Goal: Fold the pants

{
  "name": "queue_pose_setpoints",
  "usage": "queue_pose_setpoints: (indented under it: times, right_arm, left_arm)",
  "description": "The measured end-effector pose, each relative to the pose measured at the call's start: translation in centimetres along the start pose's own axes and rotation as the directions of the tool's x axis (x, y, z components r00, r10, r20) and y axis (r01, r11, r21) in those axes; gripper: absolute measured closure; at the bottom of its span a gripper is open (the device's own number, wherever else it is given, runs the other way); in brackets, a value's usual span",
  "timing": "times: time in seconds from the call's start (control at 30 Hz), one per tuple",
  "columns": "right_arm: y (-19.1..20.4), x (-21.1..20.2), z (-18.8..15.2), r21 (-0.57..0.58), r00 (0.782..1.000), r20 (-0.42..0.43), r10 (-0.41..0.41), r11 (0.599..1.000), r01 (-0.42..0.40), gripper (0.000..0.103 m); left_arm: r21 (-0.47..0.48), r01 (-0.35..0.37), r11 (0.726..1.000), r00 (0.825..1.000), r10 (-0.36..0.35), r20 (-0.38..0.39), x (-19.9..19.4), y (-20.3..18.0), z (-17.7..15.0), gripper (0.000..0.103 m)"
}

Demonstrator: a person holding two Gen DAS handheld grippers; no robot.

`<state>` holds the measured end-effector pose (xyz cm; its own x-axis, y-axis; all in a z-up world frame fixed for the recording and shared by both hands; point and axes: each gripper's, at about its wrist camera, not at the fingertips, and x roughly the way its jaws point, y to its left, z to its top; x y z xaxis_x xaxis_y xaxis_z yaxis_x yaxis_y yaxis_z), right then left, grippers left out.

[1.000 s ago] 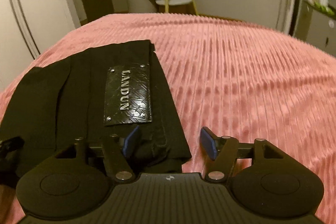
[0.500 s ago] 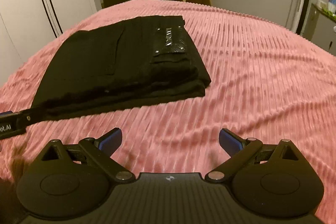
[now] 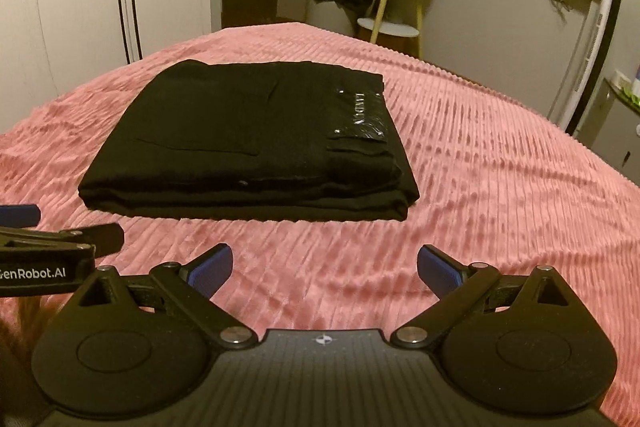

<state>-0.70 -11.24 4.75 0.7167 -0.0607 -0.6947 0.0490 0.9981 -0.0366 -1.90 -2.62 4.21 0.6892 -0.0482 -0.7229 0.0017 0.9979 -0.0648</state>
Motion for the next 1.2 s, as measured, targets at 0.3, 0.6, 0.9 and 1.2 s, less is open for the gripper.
queue_pose_setpoints:
  times: [0.3,0.6,0.9,1.2]
  right_arm:
    - [-0.5,1.1,-0.5,0.058,1.000,0.001,0.012,0.998,-0.012,0.004]
    - [-0.2,1.5,-0.7,0.048,1.000,-0.011,0.020,0.999,-0.019,0.004]
    - [-0.4,1.2,-0.7,0.070,1.000,-0.008,0.029,0.997,-0.028,0.004]
    - [-0.5,0.9,-0.9,0.078,1.000,-0.004,0.027,0.997,-0.027,0.004]
  left_arm:
    - [-0.016,0.031,0.999,0.998,-0.032,-0.063,1.6,0.0,-0.1,0.000]
    - [-0.036,0.039,0.999,0.995,-0.042,-0.089,2.1,0.1,0.0,0.000]
    - [-0.031,0.039,0.999,0.995,-0.042,-0.095,2.1,0.0,-0.1,0.000]
    - [-0.034,0.033,0.999,0.994,-0.036,-0.104,2.2,0.1,-0.2,0.000]
